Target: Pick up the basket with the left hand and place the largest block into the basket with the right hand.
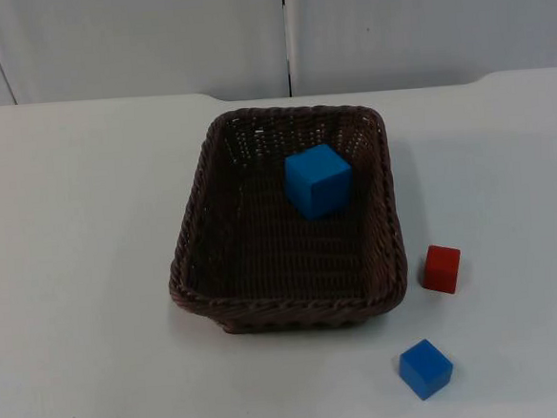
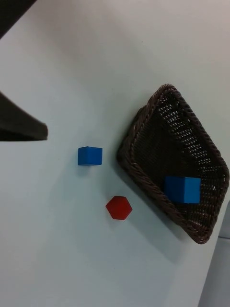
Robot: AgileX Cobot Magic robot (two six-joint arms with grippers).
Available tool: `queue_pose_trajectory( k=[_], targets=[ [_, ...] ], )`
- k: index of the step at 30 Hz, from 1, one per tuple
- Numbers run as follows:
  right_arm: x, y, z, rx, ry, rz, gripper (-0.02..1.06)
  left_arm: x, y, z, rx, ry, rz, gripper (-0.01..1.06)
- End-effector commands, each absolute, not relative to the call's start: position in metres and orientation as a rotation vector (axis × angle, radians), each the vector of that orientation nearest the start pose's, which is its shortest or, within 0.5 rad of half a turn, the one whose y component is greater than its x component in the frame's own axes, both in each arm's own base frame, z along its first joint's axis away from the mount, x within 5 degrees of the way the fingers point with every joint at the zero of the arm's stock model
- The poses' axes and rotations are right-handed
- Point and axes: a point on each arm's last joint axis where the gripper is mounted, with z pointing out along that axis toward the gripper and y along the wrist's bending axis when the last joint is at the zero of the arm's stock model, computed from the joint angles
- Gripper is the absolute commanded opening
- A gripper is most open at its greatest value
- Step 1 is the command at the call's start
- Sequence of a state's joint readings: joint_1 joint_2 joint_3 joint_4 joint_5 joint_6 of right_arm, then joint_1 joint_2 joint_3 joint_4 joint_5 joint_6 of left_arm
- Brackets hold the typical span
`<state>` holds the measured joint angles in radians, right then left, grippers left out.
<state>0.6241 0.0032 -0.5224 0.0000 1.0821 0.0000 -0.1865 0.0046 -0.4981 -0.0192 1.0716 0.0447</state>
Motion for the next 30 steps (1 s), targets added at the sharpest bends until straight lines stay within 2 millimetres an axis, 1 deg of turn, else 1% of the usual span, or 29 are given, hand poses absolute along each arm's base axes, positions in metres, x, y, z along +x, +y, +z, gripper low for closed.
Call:
queue_pose_trajectory(
  k=[1,23,30],
  targets=[
    [-0.006,-0.0043,0.2801,-0.652,1.962,0.377,1.05,-0.005,-0.0003,0.2747,0.232,2.052,-0.113,1.05],
    [-0.006,-0.0043,0.2801,-0.652,1.962,0.377,1.05,-0.0049,0.0001,0.2747,0.221,2.053,-0.1,1.05],
    [-0.006,-0.0043,0.2801,-0.652,1.962,0.377,1.05,-0.0049,-0.0001,0.2747,0.152,2.058,-0.057,1.05]
  ],
)
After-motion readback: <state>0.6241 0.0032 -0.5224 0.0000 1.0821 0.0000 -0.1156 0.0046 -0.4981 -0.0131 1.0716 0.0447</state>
